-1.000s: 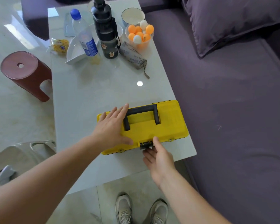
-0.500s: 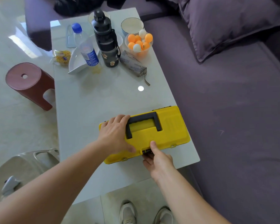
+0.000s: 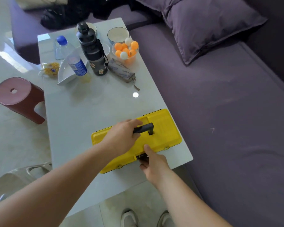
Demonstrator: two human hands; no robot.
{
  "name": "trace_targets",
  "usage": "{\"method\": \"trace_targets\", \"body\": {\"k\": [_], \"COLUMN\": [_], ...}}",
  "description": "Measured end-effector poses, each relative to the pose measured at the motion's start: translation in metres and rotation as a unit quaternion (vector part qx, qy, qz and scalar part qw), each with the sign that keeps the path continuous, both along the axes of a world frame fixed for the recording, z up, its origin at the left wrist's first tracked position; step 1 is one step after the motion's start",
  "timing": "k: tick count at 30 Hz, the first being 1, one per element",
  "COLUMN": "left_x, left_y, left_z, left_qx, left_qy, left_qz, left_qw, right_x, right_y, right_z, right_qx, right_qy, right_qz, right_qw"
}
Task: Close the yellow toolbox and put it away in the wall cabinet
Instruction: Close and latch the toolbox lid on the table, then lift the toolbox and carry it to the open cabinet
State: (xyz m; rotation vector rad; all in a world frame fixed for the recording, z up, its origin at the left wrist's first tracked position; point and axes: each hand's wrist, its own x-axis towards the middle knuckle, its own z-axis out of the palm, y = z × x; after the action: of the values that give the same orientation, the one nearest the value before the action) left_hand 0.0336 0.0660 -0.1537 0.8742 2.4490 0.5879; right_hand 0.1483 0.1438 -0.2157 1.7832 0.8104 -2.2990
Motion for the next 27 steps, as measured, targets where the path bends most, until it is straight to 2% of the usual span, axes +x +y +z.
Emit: {"method": "trace_targets", "body": {"k": [2,4,5,7,9,12,14,20,27], "left_x": [-0.001,-0.004,-0.006,-0.008,-0.009,-0.012,-0.013,0.011,0.075], "left_y": [0.014,0.021,0.023,0.024,0.024,0.028,0.031,0.061,0.12], "left_z": [0.004,0.009,0.011,0.018,0.032,0.072,0.113,0.275,0.458], "left_qx": [-0.056,-0.11,-0.127,-0.133,-0.117,-0.103,-0.094,-0.06,-0.012], "left_qy": [-0.017,-0.061,-0.089,-0.139,-0.181,-0.239,-0.262,-0.285,-0.236], "left_qz": [-0.037,-0.058,-0.059,-0.041,-0.008,-0.006,-0.015,0.024,-0.008], "left_qw": [0.998,0.99,0.986,0.98,0.977,0.966,0.96,0.956,0.972], "right_x": [0.004,0.012,0.018,0.032,0.043,0.048,0.047,0.067,0.124], "right_y": [0.005,0.014,0.019,0.029,0.036,0.043,0.047,0.065,0.1], "right_z": [0.005,0.01,0.014,0.025,0.04,0.068,0.099,0.241,0.398], "right_qx": [0.034,0.152,0.237,0.401,0.518,0.612,0.634,0.694,0.759], "right_qy": [-0.009,-0.049,-0.062,-0.052,-0.019,-0.006,-0.009,-0.036,-0.023], "right_qz": [0.025,0.112,0.166,0.251,0.324,0.416,0.446,0.435,0.326], "right_qw": [0.999,0.981,0.955,0.879,0.791,0.672,0.631,0.573,0.563]}}
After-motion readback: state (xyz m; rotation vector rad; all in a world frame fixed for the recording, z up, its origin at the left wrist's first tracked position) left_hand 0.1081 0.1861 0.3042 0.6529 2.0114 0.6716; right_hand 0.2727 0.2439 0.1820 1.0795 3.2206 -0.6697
